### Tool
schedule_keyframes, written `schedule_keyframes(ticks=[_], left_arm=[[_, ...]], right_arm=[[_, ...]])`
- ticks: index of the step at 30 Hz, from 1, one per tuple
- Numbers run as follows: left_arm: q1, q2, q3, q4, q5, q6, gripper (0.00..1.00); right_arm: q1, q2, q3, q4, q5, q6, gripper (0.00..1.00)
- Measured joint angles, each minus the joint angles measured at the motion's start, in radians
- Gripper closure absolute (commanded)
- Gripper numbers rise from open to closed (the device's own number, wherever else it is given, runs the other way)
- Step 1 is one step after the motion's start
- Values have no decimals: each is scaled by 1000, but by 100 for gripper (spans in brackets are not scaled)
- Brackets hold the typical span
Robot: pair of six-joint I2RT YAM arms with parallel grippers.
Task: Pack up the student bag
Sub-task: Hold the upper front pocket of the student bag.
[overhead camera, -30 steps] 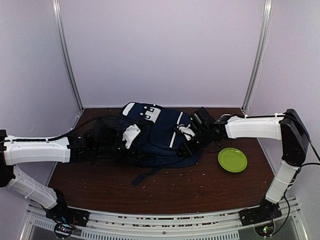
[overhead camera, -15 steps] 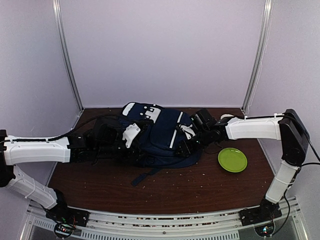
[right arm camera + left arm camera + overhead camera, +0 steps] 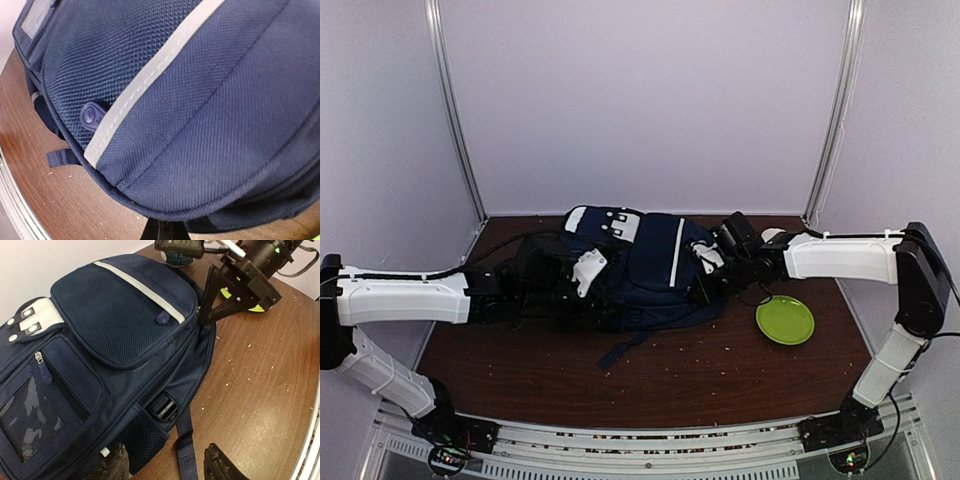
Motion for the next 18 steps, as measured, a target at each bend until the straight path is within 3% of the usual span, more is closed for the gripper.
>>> schedule_keyframes(ticks=[5, 10, 18], left_arm=[[-18, 61, 12, 43, -2, 59, 47], [-51, 147, 76, 109, -23, 158, 47], [-62, 228, 166, 149, -46, 258, 48]], right_arm=[[-18, -83, -63, 30, -8, -34, 98], [-25, -124, -86, 36, -6, -66, 72], [-27, -83, -74, 45, -12, -85, 68]])
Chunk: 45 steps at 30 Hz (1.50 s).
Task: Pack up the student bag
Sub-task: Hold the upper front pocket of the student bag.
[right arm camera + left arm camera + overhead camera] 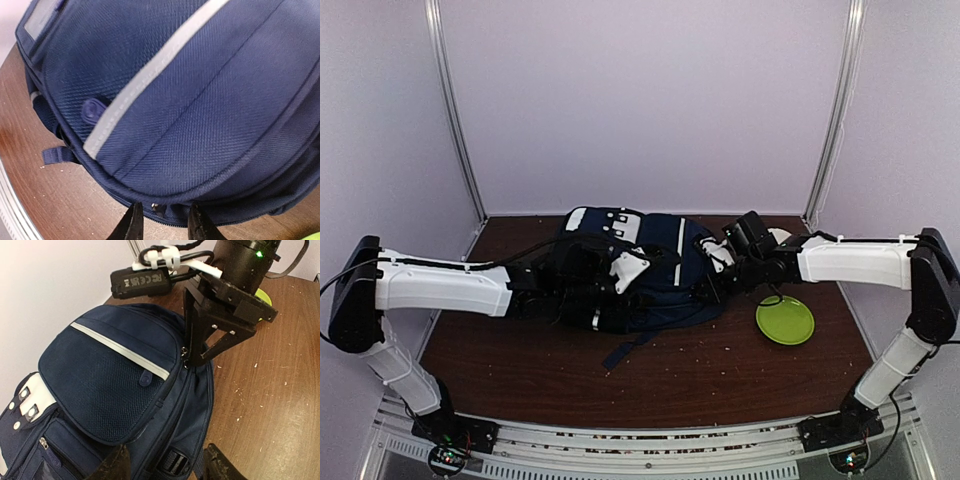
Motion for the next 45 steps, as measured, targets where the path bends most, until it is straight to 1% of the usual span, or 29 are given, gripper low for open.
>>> schedule_keyframes(ticks=[4, 5, 7, 10, 11, 17, 22, 27, 31, 38, 43, 45], left_arm=[[0, -1, -2, -1, -8, 1, 47], [0, -3, -4, 0, -11, 1, 48], [0, -7, -12, 1, -16, 0, 48], [0, -7, -23, 5, -21, 0, 48], [0, -7, -25, 5, -23, 0, 48], [0, 16, -16, 39, -24, 26, 48], [0, 112, 61, 62, -13, 82, 47], [-5, 164, 103, 93, -8, 123, 47], [-11, 197, 114, 142, -11, 148, 47], [-37, 251, 147, 185, -18, 181, 52], [-55, 288, 176, 216, -47, 198, 60], [-57, 298, 178, 216, -62, 206, 60]], right_arm=[[0, 40, 1, 2, -10, -6, 69], [0, 43, 1, 3, -11, -8, 71], [0, 46, 1, 6, -13, -14, 79], [0, 49, 2, 11, -13, -27, 97], [0, 51, 2, 11, -12, -28, 100], [1, 43, -3, 11, -8, -61, 100], [1, -34, -27, 6, -5, -110, 100], [-2, -101, -29, -12, -8, -156, 100], [-13, -109, -29, -43, -56, -191, 100], [-26, -109, -28, -76, -145, -220, 100], [-26, -109, -28, -84, -177, -221, 100], [-26, -109, -28, -86, -184, -217, 100]])
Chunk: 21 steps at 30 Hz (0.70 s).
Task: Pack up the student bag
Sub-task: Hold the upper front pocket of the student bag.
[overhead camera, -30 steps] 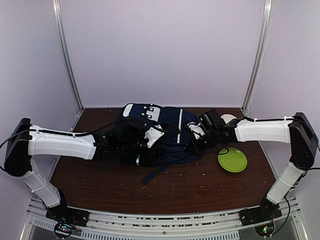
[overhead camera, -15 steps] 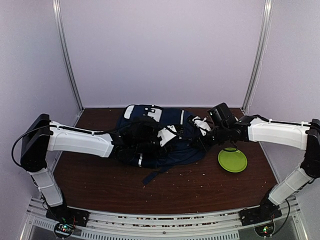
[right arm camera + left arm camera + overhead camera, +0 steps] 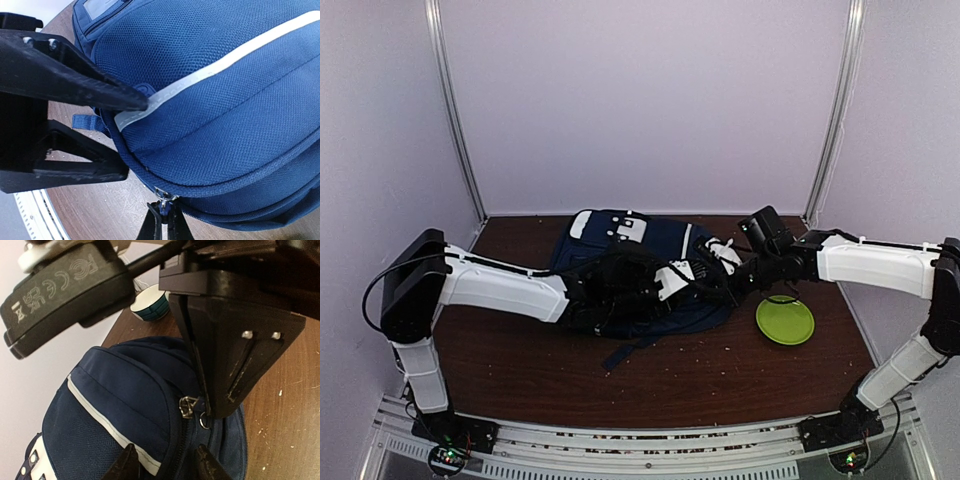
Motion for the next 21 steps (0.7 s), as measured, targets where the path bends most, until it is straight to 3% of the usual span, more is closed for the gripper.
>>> schedule_keyframes(ticks=[3, 8, 14, 21], left_arm=[[0, 11, 3, 13, -18, 10, 61], [0, 33, 16, 19, -58, 33, 81], [-16, 46, 30, 13, -111, 87, 99], [-22, 8, -10, 22, -126, 94, 100]], right_arm=[[-5, 0, 0, 0, -13, 9, 100], [-11, 0, 0, 1, -25, 16, 100], [-17, 0, 0, 3, -33, 18, 100], [-68, 24, 52, -52, -51, 0, 100]])
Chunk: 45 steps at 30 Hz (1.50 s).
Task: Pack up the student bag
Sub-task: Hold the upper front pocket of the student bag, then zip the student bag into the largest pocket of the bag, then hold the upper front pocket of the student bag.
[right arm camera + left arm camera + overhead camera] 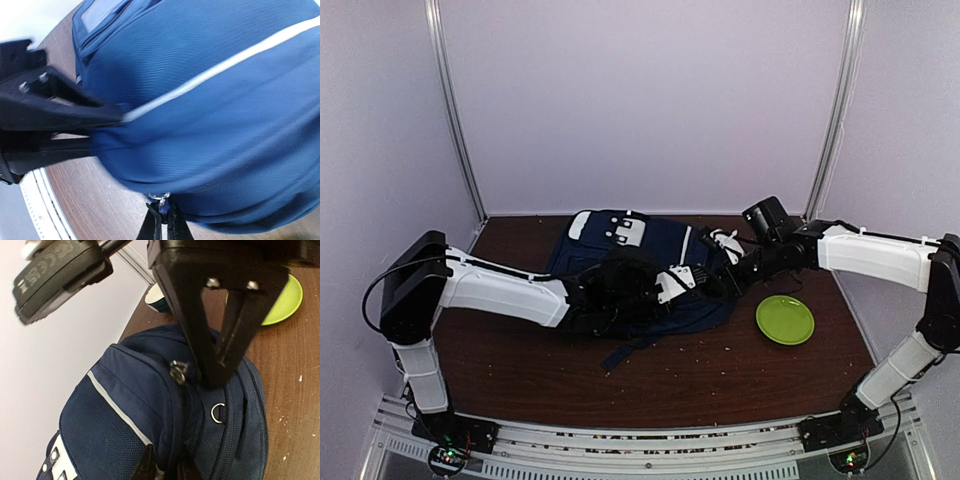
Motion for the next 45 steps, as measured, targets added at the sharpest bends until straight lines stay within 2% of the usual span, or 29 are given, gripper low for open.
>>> schedule_keyframes(ticks=[13, 23, 24, 27, 32, 39, 42, 45], left_arm=[[-15, -244, -252, -26, -28, -29, 100], [-3, -447, -444, -65, -87, -147, 100], [3, -469, -461, -78, -87, -165, 97], [19, -521, -491, -135, -88, -220, 77], [21, -570, -501, -275, -114, -324, 58], [-69, -680, -478, -446, -157, -396, 47], [-81, -641, -394, -463, -137, -400, 46], [-81, -522, -269, -449, -122, -400, 46]], right_arm=[[-145, 137, 133, -51, -77, -27, 100], [-117, 124, 101, -49, -182, -54, 100], [-103, 120, 95, -50, -187, -63, 100], [-59, 108, 80, -60, -187, -79, 100], [0, 81, 75, -85, -151, -103, 100], [26, 61, 75, -113, -116, -108, 100], [27, 61, 75, -115, -114, -112, 100], [28, 61, 75, -116, -114, -112, 100]])
